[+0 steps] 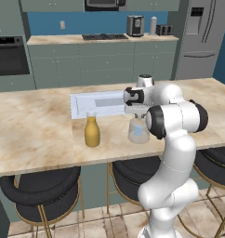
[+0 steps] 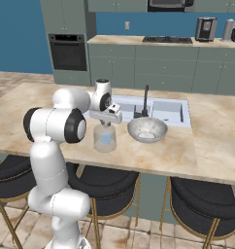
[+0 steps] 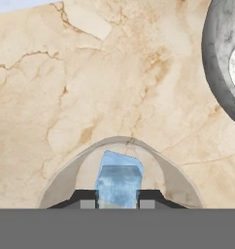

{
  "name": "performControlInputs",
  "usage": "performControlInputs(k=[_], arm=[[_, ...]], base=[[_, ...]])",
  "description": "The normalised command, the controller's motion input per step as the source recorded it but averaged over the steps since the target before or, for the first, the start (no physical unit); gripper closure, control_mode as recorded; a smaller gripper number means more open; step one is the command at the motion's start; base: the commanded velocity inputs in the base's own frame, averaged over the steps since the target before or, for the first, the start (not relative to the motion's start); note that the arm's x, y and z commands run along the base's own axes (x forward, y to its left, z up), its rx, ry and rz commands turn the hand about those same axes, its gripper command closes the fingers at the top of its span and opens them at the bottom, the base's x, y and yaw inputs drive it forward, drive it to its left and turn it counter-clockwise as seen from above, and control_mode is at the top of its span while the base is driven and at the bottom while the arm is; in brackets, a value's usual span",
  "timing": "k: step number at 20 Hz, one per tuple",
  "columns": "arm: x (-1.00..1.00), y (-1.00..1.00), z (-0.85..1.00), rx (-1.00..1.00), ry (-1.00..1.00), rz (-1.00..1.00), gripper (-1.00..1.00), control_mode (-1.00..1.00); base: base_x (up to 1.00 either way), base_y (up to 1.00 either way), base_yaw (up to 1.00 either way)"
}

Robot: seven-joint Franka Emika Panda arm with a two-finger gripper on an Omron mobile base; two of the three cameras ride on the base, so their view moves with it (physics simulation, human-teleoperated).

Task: There are two ice cubes in the ice bowl. Place both ice cubes in the glass cup.

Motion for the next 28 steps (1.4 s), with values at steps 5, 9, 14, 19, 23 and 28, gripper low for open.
performControlInputs(k=[5, 9, 14, 19, 23, 28], arm=[[0.00, 0.00, -0.07, 0.00, 0.00, 0.00, 1.00, -1.00], [0.00, 0.00, -0.07, 0.00, 0.00, 0.00, 1.00, -1.00], [0.00, 0.00, -0.01, 0.00, 0.00, 0.00, -1.00, -1.00], [0.00, 0.00, 0.00, 0.00, 0.00, 0.00, -1.00, -1.00], [0.00, 0.00, 0.01, 0.00, 0.00, 0.00, -1.00, -1.00], [-0.46, 0.03, 0.16, 0.00, 0.00, 0.00, -1.00, -1.00]], base=[[0.00, 0.00, 0.00], [0.00, 0.00, 0.00], [0.00, 0.00, 0.00], [0.00, 0.00, 0.00], [0.00, 0.00, 0.00], [0.00, 0.00, 0.00]])
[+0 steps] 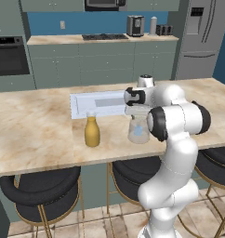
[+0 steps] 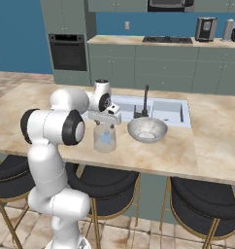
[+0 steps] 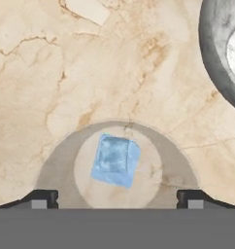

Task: There are two ice cubes in the ice bowl. Place both ice cubes in the glass cup.

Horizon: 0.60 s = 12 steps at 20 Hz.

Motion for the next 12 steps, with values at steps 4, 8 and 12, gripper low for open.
performControlInputs(k=[4, 8, 12], arm=[[-1.00, 0.26, 0.20, 0.00, 0.00, 0.00, -1.00, -1.00], [-1.00, 0.40, 0.00, -0.01, 0.00, 0.00, -1.00, -1.00], [-1.00, 0.43, -0.03, -0.02, -0.04, 0.00, -1.00, -1.00]], base=[[0.00, 0.00, 0.00], [0.00, 0.00, 0.00], [0.00, 0.00, 0.00]])
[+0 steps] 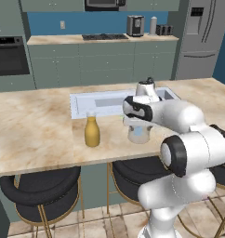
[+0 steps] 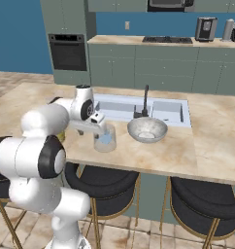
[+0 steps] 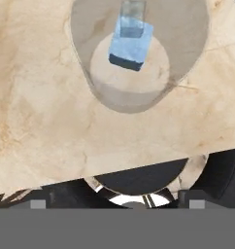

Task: There are two ice cubes in the ice bowl. Place both ice cubes in the glass cup.

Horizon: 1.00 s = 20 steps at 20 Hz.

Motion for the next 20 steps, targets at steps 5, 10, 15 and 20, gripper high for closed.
performControlInputs(k=[5, 10, 15, 20], arm=[[-1.00, 0.18, 0.03, -0.18, -0.44, 0.00, -1.00, -1.00], [-1.00, 0.02, 0.25, -0.25, -0.91, 0.00, -1.00, -1.00], [0.04, 0.07, 0.00, -0.06, 0.04, -0.04, -1.00, -1.00], [-0.94, -0.10, 0.16, 0.06, -0.57, 0.01, -1.00, -1.00]], base=[[0.00, 0.00, 0.00], [0.00, 0.00, 0.00], [0.00, 0.00, 0.00], [0.00, 0.00, 0.00]])
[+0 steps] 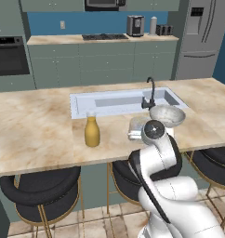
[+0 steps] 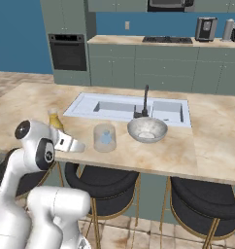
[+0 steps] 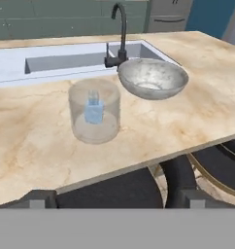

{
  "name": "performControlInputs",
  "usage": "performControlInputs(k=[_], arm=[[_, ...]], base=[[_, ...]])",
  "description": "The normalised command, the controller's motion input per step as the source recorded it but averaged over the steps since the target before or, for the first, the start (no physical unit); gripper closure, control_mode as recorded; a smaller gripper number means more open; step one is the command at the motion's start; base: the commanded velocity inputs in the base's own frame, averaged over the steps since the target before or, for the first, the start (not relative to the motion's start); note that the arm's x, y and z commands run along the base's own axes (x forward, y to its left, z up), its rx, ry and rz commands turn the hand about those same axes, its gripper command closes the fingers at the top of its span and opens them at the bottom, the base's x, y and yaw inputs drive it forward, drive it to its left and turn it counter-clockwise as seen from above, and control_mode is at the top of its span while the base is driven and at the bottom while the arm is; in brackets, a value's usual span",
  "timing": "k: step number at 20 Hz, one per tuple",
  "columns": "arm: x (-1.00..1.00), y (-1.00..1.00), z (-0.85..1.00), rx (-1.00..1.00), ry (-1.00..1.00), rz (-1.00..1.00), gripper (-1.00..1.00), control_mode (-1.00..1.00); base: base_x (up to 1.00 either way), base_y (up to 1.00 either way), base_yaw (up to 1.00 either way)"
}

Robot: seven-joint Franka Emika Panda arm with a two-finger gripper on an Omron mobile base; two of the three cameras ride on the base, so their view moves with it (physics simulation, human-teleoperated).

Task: There are two ice cubes in the ice bowl. Place both ice cubes in the glass cup.

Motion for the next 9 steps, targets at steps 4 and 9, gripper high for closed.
performControlInputs(k=[4, 9], arm=[[-0.92, 0.23, 0.45, 0.00, -0.53, 0.14, -1.00, -1.00], [-0.54, 0.59, 0.68, 0.07, 0.13, 0.40, -1.00, -1.00]], base=[[0.00, 0.00, 0.00], [0.00, 0.00, 0.00]])
